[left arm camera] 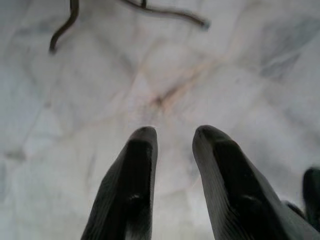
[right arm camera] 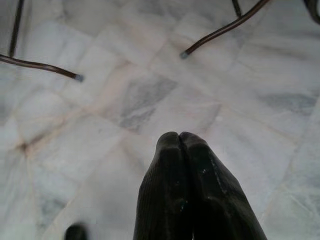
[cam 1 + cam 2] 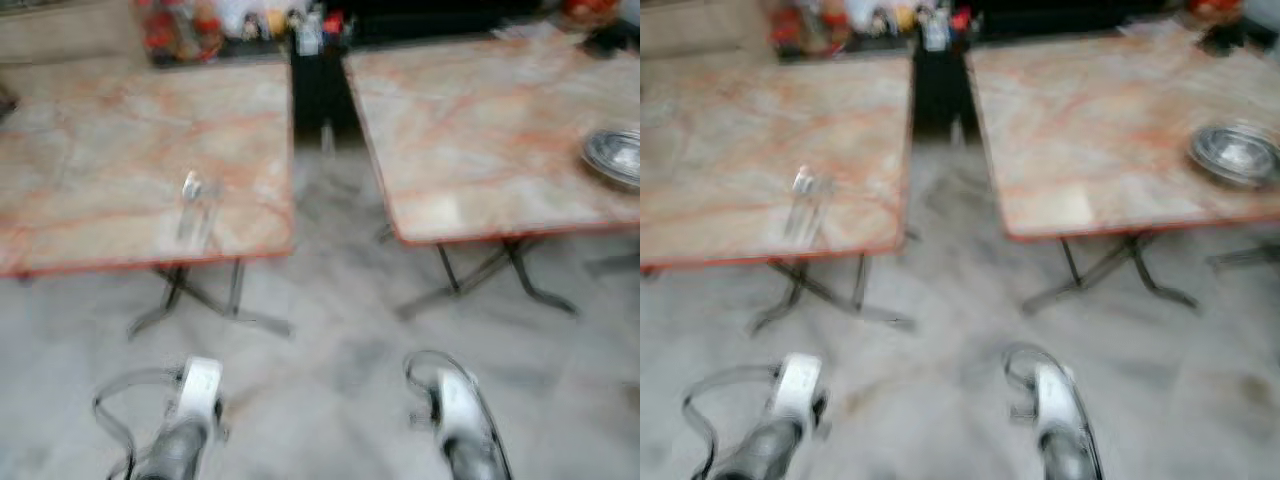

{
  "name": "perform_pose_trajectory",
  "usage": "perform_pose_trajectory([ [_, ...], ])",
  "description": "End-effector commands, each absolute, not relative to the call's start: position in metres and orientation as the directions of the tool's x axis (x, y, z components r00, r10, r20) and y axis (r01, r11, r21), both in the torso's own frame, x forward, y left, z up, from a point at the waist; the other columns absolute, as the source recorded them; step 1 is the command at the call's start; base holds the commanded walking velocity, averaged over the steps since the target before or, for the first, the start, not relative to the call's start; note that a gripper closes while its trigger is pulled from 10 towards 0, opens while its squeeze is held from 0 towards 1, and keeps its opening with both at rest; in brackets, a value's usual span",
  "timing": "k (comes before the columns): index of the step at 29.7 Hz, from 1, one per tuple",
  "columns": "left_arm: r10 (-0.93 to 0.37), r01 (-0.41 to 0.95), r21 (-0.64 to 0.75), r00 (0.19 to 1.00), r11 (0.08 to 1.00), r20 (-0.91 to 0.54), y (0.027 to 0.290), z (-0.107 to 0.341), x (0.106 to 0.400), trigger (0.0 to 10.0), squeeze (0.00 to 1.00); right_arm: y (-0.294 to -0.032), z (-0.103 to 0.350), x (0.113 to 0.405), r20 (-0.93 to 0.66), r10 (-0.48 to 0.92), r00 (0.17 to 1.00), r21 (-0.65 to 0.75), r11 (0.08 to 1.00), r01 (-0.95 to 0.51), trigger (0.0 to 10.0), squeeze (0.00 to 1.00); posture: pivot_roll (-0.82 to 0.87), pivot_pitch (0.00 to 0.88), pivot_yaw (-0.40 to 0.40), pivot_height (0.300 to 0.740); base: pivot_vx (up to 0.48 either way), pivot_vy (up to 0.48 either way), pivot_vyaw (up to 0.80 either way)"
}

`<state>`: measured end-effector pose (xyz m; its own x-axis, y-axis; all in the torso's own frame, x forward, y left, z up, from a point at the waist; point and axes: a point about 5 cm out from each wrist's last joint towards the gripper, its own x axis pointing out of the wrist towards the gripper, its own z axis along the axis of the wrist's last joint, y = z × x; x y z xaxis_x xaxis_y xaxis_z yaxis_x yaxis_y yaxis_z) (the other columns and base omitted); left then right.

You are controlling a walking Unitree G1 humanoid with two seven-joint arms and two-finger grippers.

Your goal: Setting the table

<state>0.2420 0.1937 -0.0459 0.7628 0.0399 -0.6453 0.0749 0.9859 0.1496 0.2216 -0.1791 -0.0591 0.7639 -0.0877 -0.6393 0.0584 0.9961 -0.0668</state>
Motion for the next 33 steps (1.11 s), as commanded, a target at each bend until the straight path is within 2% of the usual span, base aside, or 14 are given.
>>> perform_pose_trajectory([
  [1, 0.059, 0.077, 0.182, 0.764, 0.98, -0.642, 0.2024, -0.0436, 0.2431, 10.0, 0.0, -0.1729, -0.0608, 0.2207, -0.652, -0.076, 0.755, -0.048, 0.997, 0.059, 10.0, 0.0, 0.02, 0.109, 0.026, 0.74, 0.0, 0.48, 0.0],
  [4, 0.061, 0.074, 0.182, 0.766, 0.981, -0.64, 0.2029, -0.043, 0.2439, 10.0, 0.0, -0.1724, -0.0595, 0.2221, -0.642, -0.071, 0.764, -0.055, 0.997, 0.047, 10.0, 0.0, 0.02, 0.108, 0.026, 0.74, 0.0, 0.48, 0.0],
  [8, 0.061, 0.073, 0.181, 0.767, 0.981, -0.639, 0.2024, -0.0428, 0.2444, 10.0, 0.0, -0.1722, -0.0602, 0.2215, -0.647, -0.073, 0.759, -0.058, 0.997, 0.047, 10.0, 0.0, 0.02, 0.108, 0.024, 0.74, 0.0, 0.48, 0.64],
  [20, 0.06, 0.069, 0.178, 0.771, 0.982, -0.634, 0.2015, -0.0423, 0.2451, 10.0, 0.0, -0.1746, -0.0599, 0.2221, -0.65, -0.082, 0.755, -0.056, 0.997, 0.059, 10.0, 0.0, 0.03, 0.1, 0.019, 0.74, 0.0, 0.476, 0.0],
  [33, 0.043, 0.087, 0.174, 0.777, 0.981, -0.628, 0.1997, -0.0415, 0.2462, 10.0, 0.0, -0.1713, -0.0581, 0.2255, -0.643, -0.074, 0.762, -0.042, 0.997, 0.062, 10.0, 0.0, 0.03, 0.077, 0.023, 0.74, 0.0, 0.0, 0.0],
])
